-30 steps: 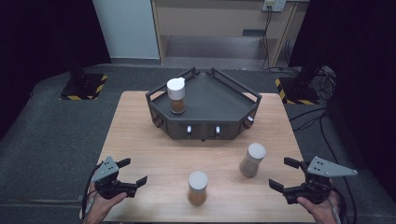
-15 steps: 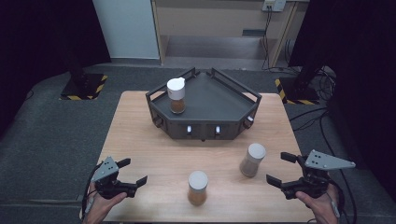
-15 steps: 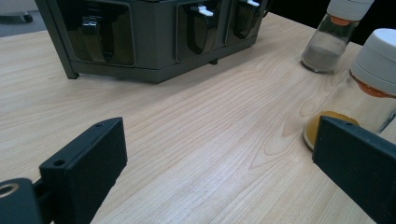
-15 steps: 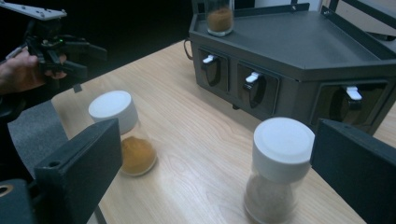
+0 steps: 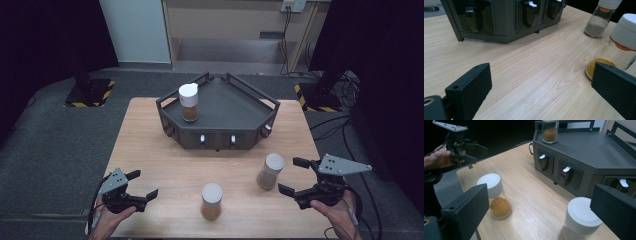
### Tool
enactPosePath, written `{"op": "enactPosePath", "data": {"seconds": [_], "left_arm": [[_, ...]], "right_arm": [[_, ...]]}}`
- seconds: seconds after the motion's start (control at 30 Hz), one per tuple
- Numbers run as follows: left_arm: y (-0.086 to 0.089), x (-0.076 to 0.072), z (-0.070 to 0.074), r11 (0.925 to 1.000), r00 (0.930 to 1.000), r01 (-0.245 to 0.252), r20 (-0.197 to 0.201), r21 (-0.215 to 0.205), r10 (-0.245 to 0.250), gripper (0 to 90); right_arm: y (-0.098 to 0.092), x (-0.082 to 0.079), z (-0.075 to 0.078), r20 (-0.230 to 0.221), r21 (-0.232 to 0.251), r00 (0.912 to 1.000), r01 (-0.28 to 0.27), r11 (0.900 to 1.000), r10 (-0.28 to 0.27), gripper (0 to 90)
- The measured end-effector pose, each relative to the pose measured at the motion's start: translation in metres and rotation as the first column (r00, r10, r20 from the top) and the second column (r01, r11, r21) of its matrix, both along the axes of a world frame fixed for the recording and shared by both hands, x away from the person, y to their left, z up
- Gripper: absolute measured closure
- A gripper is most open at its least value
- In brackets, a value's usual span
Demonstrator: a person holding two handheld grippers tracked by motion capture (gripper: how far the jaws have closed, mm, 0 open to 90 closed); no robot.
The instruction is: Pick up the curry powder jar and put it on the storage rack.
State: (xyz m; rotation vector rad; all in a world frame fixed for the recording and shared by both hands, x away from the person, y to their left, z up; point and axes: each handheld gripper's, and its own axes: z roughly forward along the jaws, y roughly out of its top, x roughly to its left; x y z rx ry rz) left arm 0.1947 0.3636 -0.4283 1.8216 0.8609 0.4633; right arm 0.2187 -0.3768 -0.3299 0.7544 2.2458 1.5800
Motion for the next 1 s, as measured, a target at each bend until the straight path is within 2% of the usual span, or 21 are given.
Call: {"op": "enactPosePath", "data": {"seconds": [1.0], "left_arm": [[-0.001,0.001,0.001,0.9999,0.9999,0.009,-0.008,0.008,-0.008,2.5]], "right_arm": [[0.026,0.018,0.013,0.006,-0.006,0.9964,-0.085,0.996,0.085,3.3]]}}
